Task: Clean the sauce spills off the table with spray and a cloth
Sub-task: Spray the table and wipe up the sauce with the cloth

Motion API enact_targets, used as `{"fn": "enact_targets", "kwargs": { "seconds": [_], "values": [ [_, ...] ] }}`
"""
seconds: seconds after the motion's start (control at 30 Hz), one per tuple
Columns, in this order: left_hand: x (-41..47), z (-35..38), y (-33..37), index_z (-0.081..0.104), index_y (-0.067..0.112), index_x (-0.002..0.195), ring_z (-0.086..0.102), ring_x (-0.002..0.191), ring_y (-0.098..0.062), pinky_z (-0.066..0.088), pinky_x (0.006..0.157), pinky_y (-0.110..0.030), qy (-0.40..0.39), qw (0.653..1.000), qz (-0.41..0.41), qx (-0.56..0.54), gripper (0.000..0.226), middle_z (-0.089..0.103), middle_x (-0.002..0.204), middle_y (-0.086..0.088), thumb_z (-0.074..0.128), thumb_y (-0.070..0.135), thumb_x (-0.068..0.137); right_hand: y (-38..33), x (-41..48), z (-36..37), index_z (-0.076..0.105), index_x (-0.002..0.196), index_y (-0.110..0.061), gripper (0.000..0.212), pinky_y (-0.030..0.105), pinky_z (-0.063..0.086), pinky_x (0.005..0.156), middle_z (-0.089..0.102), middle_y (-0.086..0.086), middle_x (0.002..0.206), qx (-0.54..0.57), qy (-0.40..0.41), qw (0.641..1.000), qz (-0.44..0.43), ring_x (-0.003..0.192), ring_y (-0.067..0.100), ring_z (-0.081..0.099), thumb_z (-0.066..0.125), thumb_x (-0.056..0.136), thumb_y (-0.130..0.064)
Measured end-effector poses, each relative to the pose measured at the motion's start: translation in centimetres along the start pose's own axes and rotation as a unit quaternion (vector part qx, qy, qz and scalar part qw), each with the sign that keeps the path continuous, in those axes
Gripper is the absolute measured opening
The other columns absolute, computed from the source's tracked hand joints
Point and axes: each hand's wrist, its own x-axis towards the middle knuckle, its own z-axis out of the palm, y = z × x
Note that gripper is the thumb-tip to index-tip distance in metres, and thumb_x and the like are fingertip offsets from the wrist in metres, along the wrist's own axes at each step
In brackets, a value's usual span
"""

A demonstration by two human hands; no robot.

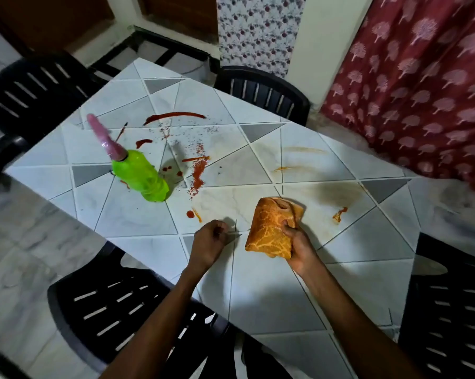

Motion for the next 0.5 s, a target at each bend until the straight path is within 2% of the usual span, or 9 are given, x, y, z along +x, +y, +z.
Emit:
{"fn": "enact_targets", "kwargs": {
  "seconds": [0.07,0.17,0.23,0.33,0.4,0.47,0.5],
  "values": [
    [-1.9,-0.2,-0.4,0.069,0.021,0.097,0.067,0.092,-0.014,0.05,0.084,-0.027,0.014,0.999,-0.031,-0.018,0.008,0.074,0.096,0.004,0.067,0.022,0.089,1.1,-1.0,0.6,0.048,0.147,-0.01,0.134,0.042,0.059,0.062,0.059,0.025,0.139,0.002,-0.005,1.0,0.013,0.112,0.043,0.063,0.102,0.03,-0.048],
    [-4.2,-1.2,-0.9,0.069,0.024,0.097,0.066,0.089,-0.012,0.05,0.083,-0.025,0.04,0.998,-0.049,-0.02,0.01,0.073,0.094,0.007,0.064,0.019,0.091,2.9,-2.1,1.5,0.049,0.146,-0.013,0.134,0.048,0.057,0.079,0.062,0.02,0.137,0.014,0.003,1.0,0.019,0.116,0.041,0.064,0.102,0.027,-0.047],
    [-5.4,-2.5,-1.2,0.069,0.024,0.096,0.066,0.086,-0.009,0.049,0.08,-0.022,0.061,0.996,-0.054,-0.023,0.01,0.072,0.089,0.009,0.064,0.019,0.09,4.0,-2.9,2.3,0.049,0.147,-0.013,0.134,0.05,0.055,0.085,0.062,0.019,0.137,0.013,0.002,1.0,0.016,0.121,0.041,0.062,0.102,0.029,-0.048],
    [-6.3,-5.3,-1.9,0.069,0.026,0.096,0.065,0.079,-0.004,0.047,0.076,-0.02,0.104,0.992,-0.052,-0.05,0.011,0.069,0.081,0.014,0.065,0.018,0.089,5.7,-4.0,4.0,0.05,0.145,-0.014,0.131,0.05,0.055,0.085,0.063,0.019,0.137,0.014,0.002,1.0,0.018,0.12,0.04,0.062,0.101,0.03,-0.049],
    [-6.7,-7.5,-2.5,0.069,0.025,0.099,0.062,0.074,-0.002,0.045,0.073,-0.019,0.129,0.989,-0.052,-0.058,0.013,0.067,0.078,0.012,0.066,0.018,0.088,6.9,-4.6,5.6,0.049,0.146,-0.014,0.121,0.049,0.056,0.083,0.061,0.02,0.138,0.008,0.006,1.0,0.016,0.121,0.042,0.062,0.099,0.04,-0.044],
    [-6.7,-9.4,-3.0,0.07,0.023,0.1,0.062,0.074,0.0,0.045,0.073,-0.02,0.136,0.987,-0.05,-0.067,0.012,0.067,0.079,0.01,0.067,0.02,0.089,7.7,-5.0,7.0,0.047,0.148,-0.015,0.113,0.047,0.058,0.079,0.059,0.021,0.14,0.007,0.017,1.0,0.006,0.121,0.042,0.061,0.095,0.049,-0.042],
    [-6.7,-10.7,-3.6,0.07,0.023,0.099,0.063,0.076,-0.001,0.047,0.074,-0.021,0.135,0.987,-0.047,-0.073,0.011,0.069,0.081,0.01,0.067,0.02,0.089,8.2,-5.2,8.1,0.047,0.148,-0.015,0.116,0.046,0.059,0.077,0.06,0.021,0.14,0.007,0.017,1.0,-0.001,0.121,0.042,0.062,0.096,0.047,-0.044]
  ]
}}
